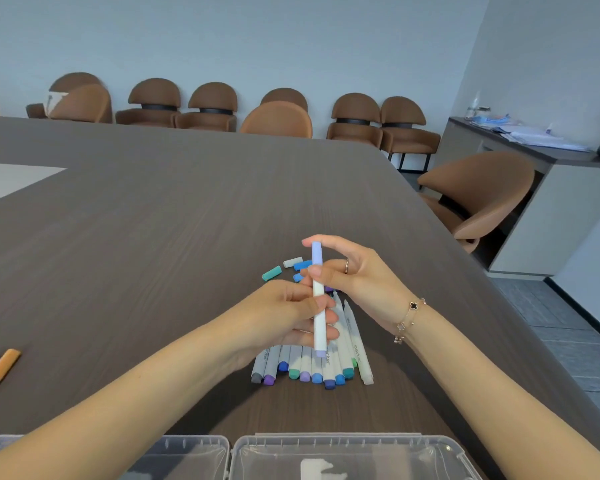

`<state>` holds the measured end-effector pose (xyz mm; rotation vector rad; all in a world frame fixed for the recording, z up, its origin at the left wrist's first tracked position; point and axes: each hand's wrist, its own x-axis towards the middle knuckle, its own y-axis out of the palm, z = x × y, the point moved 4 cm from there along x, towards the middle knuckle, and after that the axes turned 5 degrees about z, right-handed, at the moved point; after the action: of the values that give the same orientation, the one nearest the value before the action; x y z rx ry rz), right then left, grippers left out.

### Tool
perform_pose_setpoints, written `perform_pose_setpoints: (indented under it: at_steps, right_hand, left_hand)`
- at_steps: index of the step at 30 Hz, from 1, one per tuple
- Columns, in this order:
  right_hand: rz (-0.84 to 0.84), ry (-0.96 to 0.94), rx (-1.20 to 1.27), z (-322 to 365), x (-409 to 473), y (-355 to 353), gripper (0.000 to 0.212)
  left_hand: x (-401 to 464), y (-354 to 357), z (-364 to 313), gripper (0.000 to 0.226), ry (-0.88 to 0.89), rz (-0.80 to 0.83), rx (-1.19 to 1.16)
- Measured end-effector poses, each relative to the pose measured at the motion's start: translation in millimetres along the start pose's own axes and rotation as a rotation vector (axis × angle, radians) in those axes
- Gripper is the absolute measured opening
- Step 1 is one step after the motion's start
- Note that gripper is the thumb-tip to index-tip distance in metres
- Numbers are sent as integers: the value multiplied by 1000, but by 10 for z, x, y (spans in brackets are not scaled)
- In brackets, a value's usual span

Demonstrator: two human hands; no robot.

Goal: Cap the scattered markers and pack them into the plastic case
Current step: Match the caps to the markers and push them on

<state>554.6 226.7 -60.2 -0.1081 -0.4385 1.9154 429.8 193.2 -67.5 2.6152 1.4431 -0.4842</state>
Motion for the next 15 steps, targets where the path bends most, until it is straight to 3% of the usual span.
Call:
perform_pose_setpoints:
  at_steps: [4, 9, 12, 15]
  right_hand:
    - [-25, 116, 35, 151, -224, -286, 31]
    - [-85, 548, -518, -206, -551, -731, 21]
    - [-55, 667, -628, -423, -579, -737, 26]
    - [-53, 679, -695, -459, -519, -726, 32]
  left_hand:
    - [64, 117, -116, 23, 17, 69, 139]
    - [303, 306, -205, 39, 61, -93, 917]
    - [398, 552, -157, 42, 14, -135, 1137]
    - [477, 708, -130, 27, -69, -161, 1263]
